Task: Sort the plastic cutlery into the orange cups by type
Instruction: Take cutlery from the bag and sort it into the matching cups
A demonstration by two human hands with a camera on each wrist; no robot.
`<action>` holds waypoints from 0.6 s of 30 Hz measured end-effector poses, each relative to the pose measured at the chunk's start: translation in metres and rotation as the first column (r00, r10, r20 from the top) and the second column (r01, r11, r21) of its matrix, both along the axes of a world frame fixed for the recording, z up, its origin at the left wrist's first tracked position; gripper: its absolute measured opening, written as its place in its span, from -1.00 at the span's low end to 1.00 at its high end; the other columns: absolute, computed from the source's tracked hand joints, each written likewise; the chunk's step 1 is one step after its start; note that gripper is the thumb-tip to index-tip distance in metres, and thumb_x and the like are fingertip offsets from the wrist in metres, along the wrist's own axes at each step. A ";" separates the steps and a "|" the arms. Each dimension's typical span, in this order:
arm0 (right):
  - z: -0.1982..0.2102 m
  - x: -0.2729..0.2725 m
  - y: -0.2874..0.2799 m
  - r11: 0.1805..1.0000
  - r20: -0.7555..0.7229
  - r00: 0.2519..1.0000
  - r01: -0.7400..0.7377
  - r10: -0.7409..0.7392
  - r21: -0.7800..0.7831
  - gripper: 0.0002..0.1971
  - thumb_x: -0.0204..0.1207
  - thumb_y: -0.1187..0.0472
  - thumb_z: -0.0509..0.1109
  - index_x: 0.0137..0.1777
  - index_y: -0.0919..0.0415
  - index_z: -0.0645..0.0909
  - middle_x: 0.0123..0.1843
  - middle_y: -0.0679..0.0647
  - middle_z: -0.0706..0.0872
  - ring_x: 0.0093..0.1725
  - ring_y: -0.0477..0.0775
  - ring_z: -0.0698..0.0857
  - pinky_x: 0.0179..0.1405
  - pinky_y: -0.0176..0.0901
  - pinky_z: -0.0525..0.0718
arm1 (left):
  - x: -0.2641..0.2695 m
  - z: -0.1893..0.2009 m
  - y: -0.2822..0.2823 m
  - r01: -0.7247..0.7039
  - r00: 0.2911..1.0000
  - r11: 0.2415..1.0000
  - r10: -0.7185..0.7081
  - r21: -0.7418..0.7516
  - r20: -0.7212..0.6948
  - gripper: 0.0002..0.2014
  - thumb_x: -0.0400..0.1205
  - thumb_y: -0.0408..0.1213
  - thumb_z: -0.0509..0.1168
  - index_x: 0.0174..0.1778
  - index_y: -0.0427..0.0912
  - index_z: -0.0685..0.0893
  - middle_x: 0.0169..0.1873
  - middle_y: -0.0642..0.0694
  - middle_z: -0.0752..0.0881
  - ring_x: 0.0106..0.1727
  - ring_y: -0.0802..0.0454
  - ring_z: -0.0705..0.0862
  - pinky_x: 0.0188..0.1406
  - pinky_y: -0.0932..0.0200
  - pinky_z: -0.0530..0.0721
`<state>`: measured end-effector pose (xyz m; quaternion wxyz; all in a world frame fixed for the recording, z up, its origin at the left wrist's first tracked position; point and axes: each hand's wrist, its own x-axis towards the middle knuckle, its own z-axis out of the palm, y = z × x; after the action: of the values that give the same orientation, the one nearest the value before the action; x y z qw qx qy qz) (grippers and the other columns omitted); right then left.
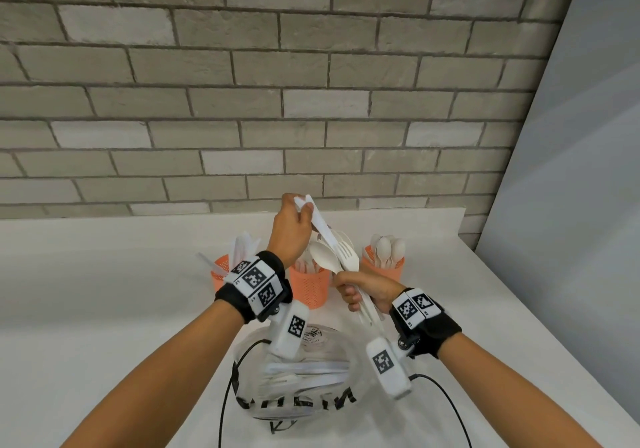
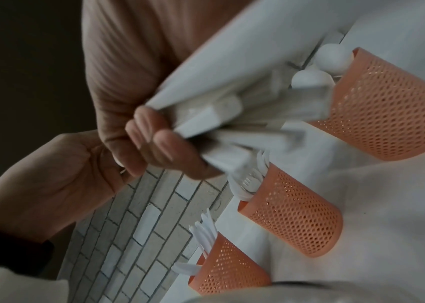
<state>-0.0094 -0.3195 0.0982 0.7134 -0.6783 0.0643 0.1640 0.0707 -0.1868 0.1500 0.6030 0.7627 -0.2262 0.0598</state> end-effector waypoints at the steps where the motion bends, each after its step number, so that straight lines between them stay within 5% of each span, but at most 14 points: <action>1: 0.000 0.001 0.000 1.000 -0.001 1.000 0.000 0.000 -0.008 -0.72 0.60 0.37 0.18 -0.33 0.11 0.39 -0.70 -0.14 0.38 -0.74 -0.22 0.29 -0.71 -0.45 0.30 | -0.001 0.001 0.000 0.022 0.999 0.998 -0.024 -0.053 -0.039 -0.87 0.75 -0.30 0.01 0.13 -0.28 0.33 -0.14 -0.22 0.69 -0.14 -0.09 0.70 -0.46 0.48 0.56; 6: 0.000 0.003 -0.001 0.998 -0.024 1.000 -0.007 0.006 -0.058 -0.72 0.61 0.33 0.19 -0.35 0.10 0.38 -0.70 -0.15 0.38 -0.73 -0.22 0.27 -0.69 -0.45 0.28 | 0.006 0.002 0.006 0.085 0.963 0.964 -0.144 -0.252 -0.227 -0.89 0.72 -0.32 0.11 0.12 -0.22 0.36 -0.20 -0.13 0.76 -0.27 0.10 0.75 -0.36 0.26 0.58; 10: -0.001 0.006 -0.003 0.998 -0.021 1.000 -0.005 0.004 -0.064 -0.78 0.60 0.32 0.20 -0.28 0.11 0.41 -0.69 -0.13 0.37 -0.72 -0.21 0.26 -0.68 -0.44 0.28 | 0.011 0.004 0.016 0.213 0.933 0.950 -0.267 -0.231 -0.240 -0.87 0.67 -0.44 0.18 0.13 -0.30 0.46 -0.12 -0.21 0.75 -0.23 0.10 0.76 -0.32 0.33 0.71; 18: -0.003 0.016 -0.012 0.980 0.013 0.997 0.080 -0.079 -0.184 -0.85 0.57 0.30 0.31 -0.23 0.15 0.46 -0.66 -0.10 0.39 -0.71 -0.18 0.28 -0.69 -0.39 0.33 | 0.058 0.022 0.072 -0.130 0.989 0.898 0.087 -0.420 -0.121 -0.80 0.66 -0.53 0.14 0.11 -0.23 0.30 -0.16 -0.24 0.72 -0.27 0.07 0.77 -0.35 0.30 0.76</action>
<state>0.0066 -0.3314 0.0948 0.6537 -0.7387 0.1043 0.1269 0.1285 -0.1151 0.1725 0.7613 0.6258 -0.1345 0.1033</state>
